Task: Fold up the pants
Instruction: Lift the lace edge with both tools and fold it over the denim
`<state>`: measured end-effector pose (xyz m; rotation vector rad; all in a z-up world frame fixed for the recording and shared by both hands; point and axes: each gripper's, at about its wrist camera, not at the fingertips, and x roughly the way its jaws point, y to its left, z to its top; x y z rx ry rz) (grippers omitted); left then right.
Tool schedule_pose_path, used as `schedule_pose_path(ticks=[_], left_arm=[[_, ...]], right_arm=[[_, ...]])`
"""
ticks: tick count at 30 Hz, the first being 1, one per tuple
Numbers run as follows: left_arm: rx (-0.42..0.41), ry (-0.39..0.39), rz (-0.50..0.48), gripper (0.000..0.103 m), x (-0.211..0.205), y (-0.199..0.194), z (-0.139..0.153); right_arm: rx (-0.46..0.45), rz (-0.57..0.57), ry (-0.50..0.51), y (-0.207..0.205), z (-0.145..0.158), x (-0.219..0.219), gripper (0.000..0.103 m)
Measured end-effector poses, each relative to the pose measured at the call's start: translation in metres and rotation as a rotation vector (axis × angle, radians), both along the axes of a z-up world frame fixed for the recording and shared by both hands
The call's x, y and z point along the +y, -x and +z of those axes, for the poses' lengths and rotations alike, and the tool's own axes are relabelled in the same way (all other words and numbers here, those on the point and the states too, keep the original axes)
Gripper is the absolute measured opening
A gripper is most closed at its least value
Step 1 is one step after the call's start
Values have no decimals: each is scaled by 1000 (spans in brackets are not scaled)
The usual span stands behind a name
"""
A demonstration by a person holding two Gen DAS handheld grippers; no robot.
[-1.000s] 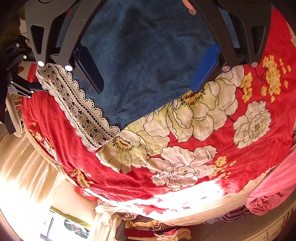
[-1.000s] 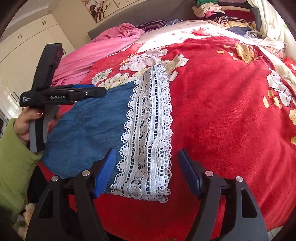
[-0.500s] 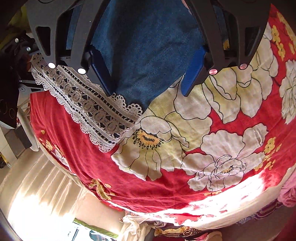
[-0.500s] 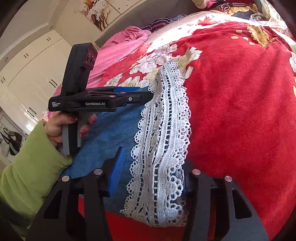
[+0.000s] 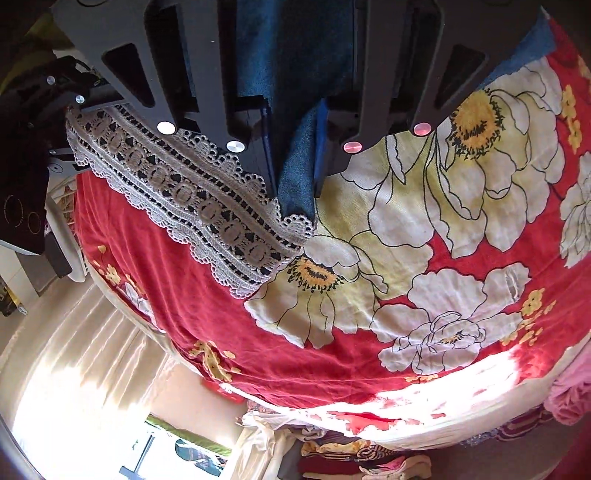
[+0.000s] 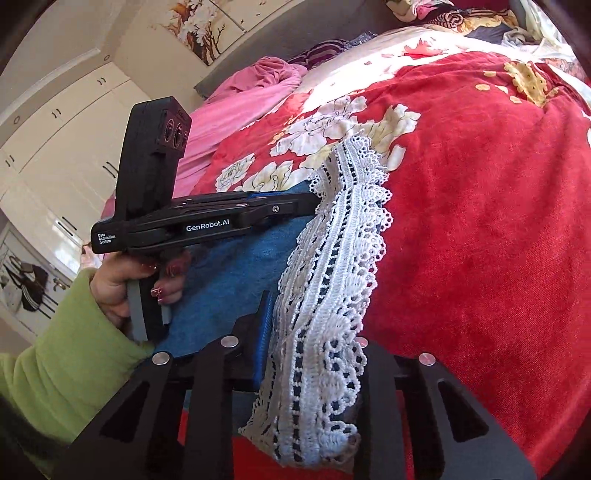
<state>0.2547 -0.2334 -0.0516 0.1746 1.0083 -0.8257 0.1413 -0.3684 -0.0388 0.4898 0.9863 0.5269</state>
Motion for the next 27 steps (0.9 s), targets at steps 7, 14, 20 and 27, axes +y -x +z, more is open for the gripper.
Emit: schedule_pose_path(ticks=[7, 14, 20, 27], left_arm=[[-21, 128, 51, 8, 32, 10, 28], [-48, 241, 144, 8, 90, 22, 51], [-54, 255, 244, 8, 143, 26, 47], [-37, 178, 431, 10, 199, 27, 31]], right_arm=[[-81, 50, 39, -1, 33, 23, 21], [-150, 154, 60, -4, 62, 72, 21], [-160, 261, 75, -12, 68, 129, 21], [-104, 348, 162, -11, 46, 187, 21]])
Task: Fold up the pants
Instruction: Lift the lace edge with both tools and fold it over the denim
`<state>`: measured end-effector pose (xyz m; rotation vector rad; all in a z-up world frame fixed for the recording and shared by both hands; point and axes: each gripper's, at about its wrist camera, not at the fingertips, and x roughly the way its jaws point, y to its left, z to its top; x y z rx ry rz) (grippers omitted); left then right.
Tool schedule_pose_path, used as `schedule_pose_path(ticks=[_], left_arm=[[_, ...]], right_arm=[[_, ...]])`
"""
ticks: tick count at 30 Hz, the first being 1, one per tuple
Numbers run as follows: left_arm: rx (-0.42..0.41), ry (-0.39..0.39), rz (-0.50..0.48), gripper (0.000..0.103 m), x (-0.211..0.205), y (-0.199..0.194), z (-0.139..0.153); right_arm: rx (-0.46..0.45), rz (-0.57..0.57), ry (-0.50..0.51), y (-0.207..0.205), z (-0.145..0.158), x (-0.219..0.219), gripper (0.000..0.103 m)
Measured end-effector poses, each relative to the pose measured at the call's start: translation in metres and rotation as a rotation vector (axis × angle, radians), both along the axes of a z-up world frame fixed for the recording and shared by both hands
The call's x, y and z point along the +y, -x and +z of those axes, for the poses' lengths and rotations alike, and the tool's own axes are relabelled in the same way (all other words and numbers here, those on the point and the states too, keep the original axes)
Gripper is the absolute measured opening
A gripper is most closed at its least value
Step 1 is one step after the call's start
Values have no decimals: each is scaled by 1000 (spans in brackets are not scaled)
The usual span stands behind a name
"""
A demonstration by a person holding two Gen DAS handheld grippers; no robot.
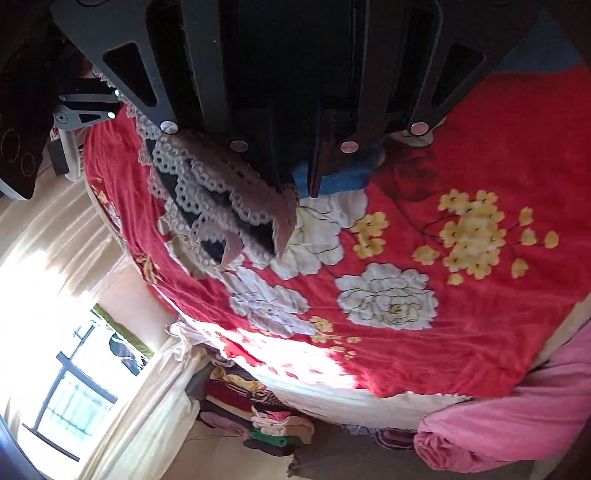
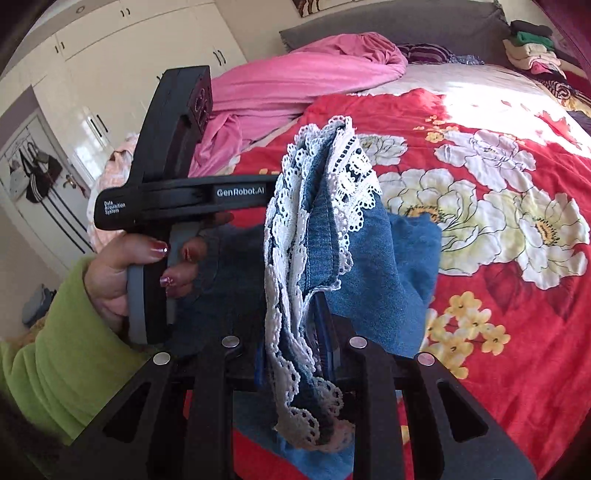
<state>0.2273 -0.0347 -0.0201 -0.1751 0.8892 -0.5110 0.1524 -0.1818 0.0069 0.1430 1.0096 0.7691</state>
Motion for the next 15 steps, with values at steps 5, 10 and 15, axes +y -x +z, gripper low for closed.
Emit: schedule_pose_path(ticks=[5, 10, 15], left_arm=[[33, 66, 148, 39, 53, 15, -5], [9, 141, 245, 52, 92, 29, 6], [55, 231, 260, 55, 107, 31, 3]], right_arm=[[15, 37, 39, 7, -11, 21, 21], [8, 89, 42, 7, -4, 44, 24], [33, 155, 36, 16, -11, 75, 39]])
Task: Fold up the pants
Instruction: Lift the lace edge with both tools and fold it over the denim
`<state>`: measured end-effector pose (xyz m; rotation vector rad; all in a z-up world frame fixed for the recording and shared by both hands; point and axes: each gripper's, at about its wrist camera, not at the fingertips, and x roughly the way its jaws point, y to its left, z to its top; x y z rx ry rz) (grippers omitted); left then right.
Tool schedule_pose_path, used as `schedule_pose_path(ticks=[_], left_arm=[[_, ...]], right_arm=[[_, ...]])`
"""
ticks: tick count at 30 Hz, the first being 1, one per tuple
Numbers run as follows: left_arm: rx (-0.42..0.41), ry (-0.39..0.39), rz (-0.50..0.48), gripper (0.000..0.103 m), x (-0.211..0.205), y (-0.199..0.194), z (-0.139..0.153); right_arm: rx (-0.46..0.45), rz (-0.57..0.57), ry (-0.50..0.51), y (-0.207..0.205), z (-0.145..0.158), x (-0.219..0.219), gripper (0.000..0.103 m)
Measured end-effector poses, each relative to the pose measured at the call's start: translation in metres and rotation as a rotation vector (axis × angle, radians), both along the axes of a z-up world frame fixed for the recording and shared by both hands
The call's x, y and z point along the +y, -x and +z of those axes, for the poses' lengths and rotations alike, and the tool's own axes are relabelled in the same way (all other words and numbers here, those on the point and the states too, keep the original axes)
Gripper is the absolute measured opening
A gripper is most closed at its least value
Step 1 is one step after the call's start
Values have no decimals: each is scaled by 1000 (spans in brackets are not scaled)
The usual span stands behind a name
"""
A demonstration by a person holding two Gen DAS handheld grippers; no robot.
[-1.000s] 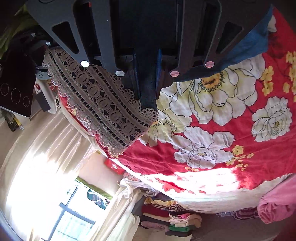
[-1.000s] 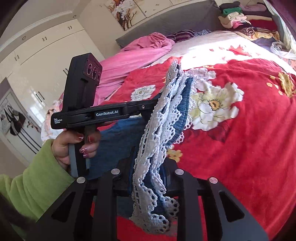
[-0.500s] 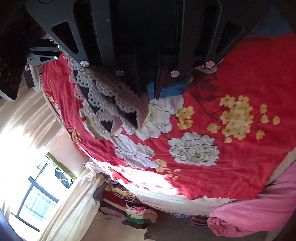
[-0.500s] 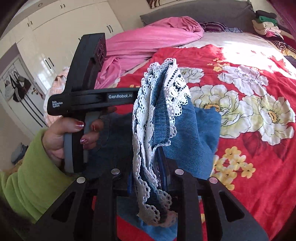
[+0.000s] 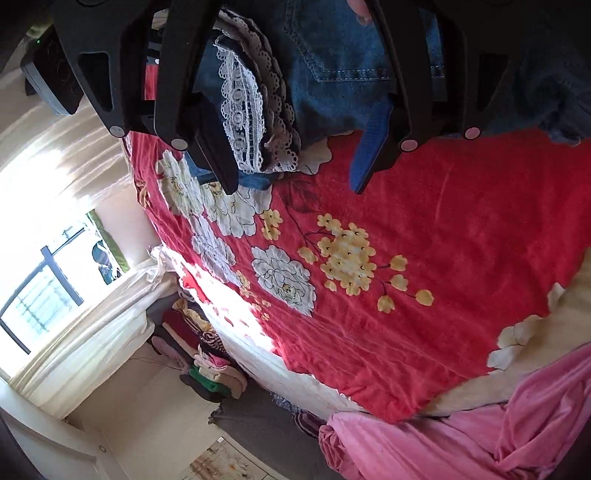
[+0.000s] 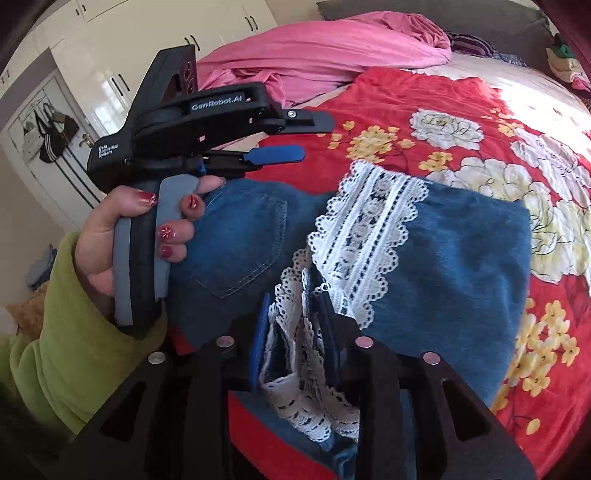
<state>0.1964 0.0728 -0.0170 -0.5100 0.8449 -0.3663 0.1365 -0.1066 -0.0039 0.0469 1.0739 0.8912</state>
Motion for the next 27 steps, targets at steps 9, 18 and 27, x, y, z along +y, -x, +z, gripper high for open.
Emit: schedule_pose_path(ticks=[9, 18, 27], left_arm=[[25, -54, -97, 60, -35, 1, -8], [46, -121, -110, 63, -47, 3, -16], [50, -120, -127, 65, -49, 1, -17]], right_arm=[[-185, 6, 44, 29, 33, -33, 67], [-276, -47, 181, 52, 16, -44, 79], [-151, -3, 143, 42, -2, -31, 25]])
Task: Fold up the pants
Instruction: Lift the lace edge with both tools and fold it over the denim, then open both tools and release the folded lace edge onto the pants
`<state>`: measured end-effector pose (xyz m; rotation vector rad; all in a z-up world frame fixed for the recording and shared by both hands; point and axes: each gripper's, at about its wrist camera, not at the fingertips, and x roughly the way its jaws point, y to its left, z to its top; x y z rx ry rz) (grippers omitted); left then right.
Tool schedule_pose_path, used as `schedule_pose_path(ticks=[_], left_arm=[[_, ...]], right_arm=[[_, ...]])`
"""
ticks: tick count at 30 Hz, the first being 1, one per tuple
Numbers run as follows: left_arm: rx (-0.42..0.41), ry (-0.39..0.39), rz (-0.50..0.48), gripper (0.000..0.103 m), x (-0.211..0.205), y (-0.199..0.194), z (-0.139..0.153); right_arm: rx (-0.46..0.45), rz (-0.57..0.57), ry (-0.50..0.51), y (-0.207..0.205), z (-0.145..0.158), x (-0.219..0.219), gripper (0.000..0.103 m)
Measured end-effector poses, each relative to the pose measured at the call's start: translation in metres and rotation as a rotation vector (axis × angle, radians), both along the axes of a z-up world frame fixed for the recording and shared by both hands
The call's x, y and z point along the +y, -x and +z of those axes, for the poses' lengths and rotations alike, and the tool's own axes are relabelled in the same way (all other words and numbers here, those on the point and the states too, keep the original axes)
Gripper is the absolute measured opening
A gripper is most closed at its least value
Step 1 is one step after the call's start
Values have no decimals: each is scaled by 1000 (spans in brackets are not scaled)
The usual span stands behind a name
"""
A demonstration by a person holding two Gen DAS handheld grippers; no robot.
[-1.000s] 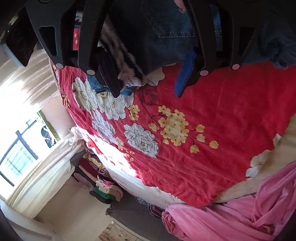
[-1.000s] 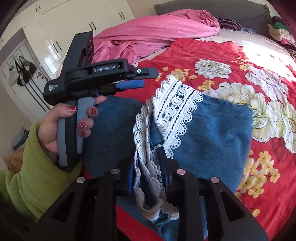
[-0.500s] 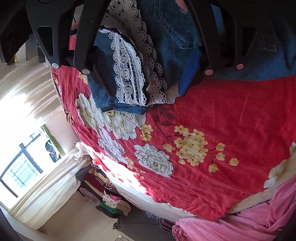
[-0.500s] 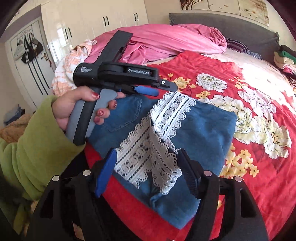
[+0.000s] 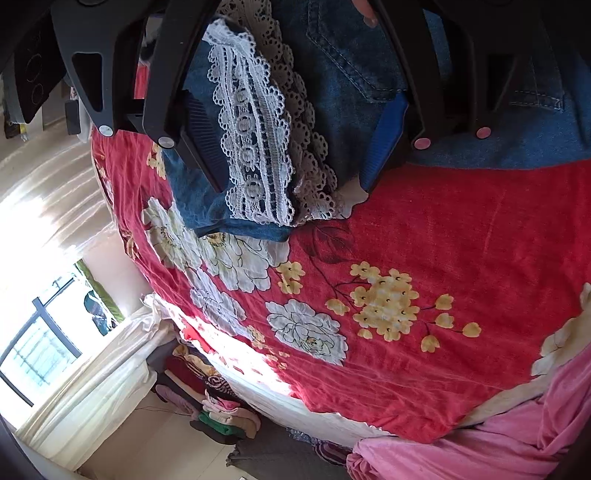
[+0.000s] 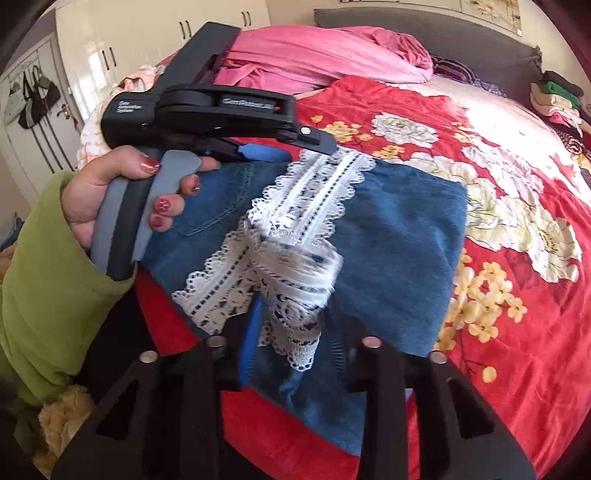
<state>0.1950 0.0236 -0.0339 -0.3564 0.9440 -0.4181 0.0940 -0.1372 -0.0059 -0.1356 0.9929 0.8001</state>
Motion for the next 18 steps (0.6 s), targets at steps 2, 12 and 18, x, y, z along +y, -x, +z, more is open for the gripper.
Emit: schedule_pose_path(ticks=[2, 12, 18], left_arm=[[-1, -4, -5, 65, -1, 0, -1], [7, -10, -10, 65, -2, 0, -2], [14, -38, -22, 65, -6, 2, -4]], right_arm=[[-19, 90, -11, 12, 5, 15, 25], [-225, 244, 107, 48, 17, 34, 46], [-224, 241, 216, 40, -6, 59, 44]])
